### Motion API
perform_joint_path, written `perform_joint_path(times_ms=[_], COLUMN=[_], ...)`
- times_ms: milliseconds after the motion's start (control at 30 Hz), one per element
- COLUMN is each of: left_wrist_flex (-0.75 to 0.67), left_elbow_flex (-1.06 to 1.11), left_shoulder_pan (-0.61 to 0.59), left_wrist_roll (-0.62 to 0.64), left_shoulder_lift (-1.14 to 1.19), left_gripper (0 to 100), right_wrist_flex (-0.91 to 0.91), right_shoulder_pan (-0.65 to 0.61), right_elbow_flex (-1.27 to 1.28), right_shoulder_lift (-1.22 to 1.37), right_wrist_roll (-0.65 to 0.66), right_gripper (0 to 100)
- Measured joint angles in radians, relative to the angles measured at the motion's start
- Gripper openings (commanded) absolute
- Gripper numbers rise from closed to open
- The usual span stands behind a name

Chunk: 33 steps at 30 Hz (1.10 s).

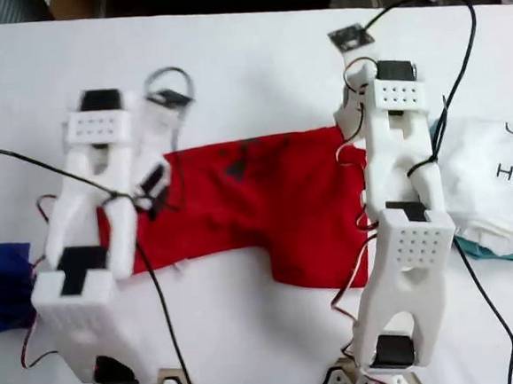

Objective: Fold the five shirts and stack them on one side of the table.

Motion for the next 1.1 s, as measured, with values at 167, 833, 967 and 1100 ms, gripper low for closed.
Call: perform_joint_path(times_ms=[167, 833, 967, 1100], left_wrist_flex=[-0.058, -0.416, -0.428, -0.428], left_elbow_flex=[0.219, 0.549, 0.549, 0.528], left_shoulder_pan=[0.086, -0.276, -0.313, -0.358], left_wrist_roll=[-0.002, -0.232, -0.232, -0.232], left_shoulder_lift=[-0.051, -0.071, -0.074, -0.074], left_gripper=[12, 12, 12, 12], right_wrist_flex=[0.104, 0.155, 0.16, 0.16], right_shoulder_pan=[-0.015, -0.015, -0.015, -0.015], right_elbow_flex=[0.0, 0.0, 0.0, 0.0], right_shoulder_lift=[0.0, -0.031, -0.031, -0.031], right_wrist_roll=[0.052, 0.071, 0.087, 0.118], right_gripper=[20.8, 20.8, 20.8, 20.8])
